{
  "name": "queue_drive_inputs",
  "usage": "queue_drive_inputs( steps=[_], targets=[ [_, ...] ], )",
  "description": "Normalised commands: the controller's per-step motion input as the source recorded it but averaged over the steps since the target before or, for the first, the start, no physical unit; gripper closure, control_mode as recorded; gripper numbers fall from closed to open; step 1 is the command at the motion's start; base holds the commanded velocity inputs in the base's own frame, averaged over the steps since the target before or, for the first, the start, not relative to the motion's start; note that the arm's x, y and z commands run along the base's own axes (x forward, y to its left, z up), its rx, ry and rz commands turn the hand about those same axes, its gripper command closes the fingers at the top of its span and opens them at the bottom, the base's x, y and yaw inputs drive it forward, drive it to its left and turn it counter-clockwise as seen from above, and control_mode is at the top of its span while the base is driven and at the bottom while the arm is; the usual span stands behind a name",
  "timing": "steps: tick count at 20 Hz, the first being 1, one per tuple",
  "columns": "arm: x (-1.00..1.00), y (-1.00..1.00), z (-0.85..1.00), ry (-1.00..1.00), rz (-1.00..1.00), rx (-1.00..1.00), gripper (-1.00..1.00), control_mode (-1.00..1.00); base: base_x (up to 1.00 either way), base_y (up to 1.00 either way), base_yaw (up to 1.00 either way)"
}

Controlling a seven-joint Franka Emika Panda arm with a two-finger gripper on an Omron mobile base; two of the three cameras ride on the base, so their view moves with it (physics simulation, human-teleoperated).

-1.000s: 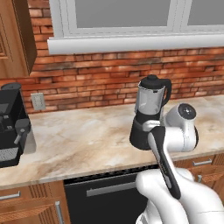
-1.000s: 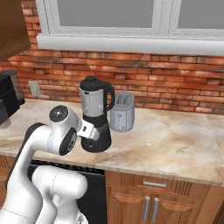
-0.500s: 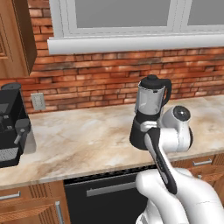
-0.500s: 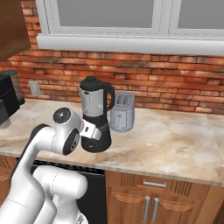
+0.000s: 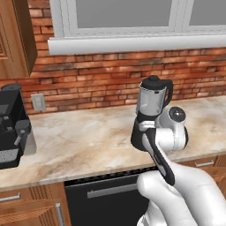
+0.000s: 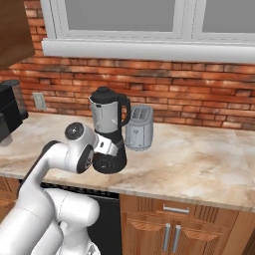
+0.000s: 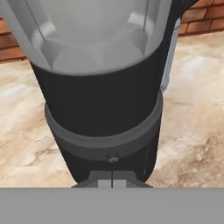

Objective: Grab the garlics from the fridge, place them in the blender, close the lid, and turn on the blender to create a marinade.

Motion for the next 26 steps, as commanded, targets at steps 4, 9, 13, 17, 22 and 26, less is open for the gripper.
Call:
queue_drive_inputs(
  steps=[4,9,13,17,22,26],
  targets=[
    [0.02,0.00,-0.34,0.00,0.00,-0.01,1.00,-1.00,0.00,0.00,0.00],
    [0.09,0.00,-0.19,0.00,0.00,0.00,1.00,-1.00,0.00,0.00,0.00],
    [0.09,0.00,-0.21,-0.01,0.00,0.00,1.00,-1.00,0.00,0.00,0.00],
    [0.01,0.00,-0.27,0.00,0.00,-0.01,1.00,-1.00,0.00,0.00,0.00],
    [0.02,0.00,-0.22,0.00,0.00,0.00,1.00,-1.00,0.00,0.00,0.00],
    [0.06,0.00,-0.17,-0.01,0.00,0.00,1.00,-1.00,0.00,0.00,0.00]
  ],
)
